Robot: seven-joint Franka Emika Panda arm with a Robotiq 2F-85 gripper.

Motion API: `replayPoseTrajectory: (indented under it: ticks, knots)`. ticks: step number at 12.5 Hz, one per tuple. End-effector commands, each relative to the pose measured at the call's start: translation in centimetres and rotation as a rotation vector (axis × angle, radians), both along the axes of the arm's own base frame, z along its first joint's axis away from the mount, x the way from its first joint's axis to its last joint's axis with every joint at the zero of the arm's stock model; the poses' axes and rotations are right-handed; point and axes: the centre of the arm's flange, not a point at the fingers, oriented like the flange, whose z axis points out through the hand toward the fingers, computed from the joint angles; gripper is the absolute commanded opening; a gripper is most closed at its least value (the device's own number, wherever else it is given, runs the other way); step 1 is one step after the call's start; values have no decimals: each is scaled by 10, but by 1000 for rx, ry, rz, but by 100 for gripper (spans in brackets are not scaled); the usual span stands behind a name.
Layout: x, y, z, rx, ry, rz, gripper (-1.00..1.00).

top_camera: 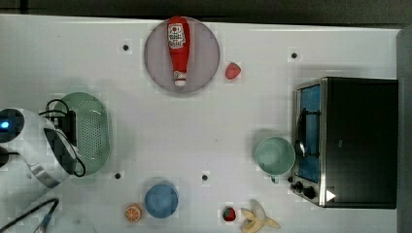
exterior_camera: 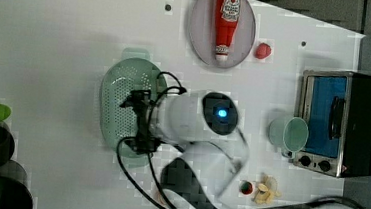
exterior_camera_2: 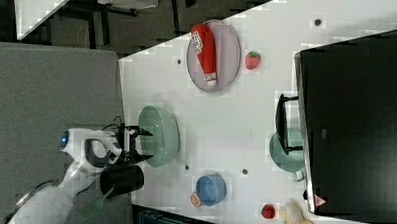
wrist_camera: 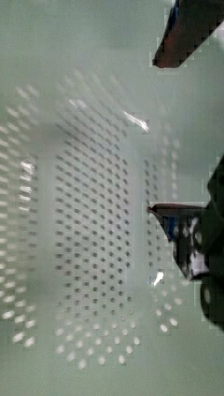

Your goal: Drag strainer right to left.

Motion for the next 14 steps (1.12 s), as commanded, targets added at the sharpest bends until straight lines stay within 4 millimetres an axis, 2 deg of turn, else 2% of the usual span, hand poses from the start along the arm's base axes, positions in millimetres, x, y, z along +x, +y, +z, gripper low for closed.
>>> replayPoseTrajectory:
  ticks: [1, 4, 6, 8, 9, 11, 13, 14]
  knots:
    - [39, -42, 127, 20, -106, 235, 100]
    - [46, -115, 226, -8, -129, 406, 100]
    - [50, -184, 285, -10, -153, 478, 100]
    - [50, -259, 329, -3, -171, 512, 100]
    - [47, -292, 343, 5, -171, 527, 100]
    - [43, -352, 356, -12, -153, 564, 100]
    - [42, -403, 358, -40, -132, 591, 100]
    - [41, -422, 357, -41, -126, 602, 100]
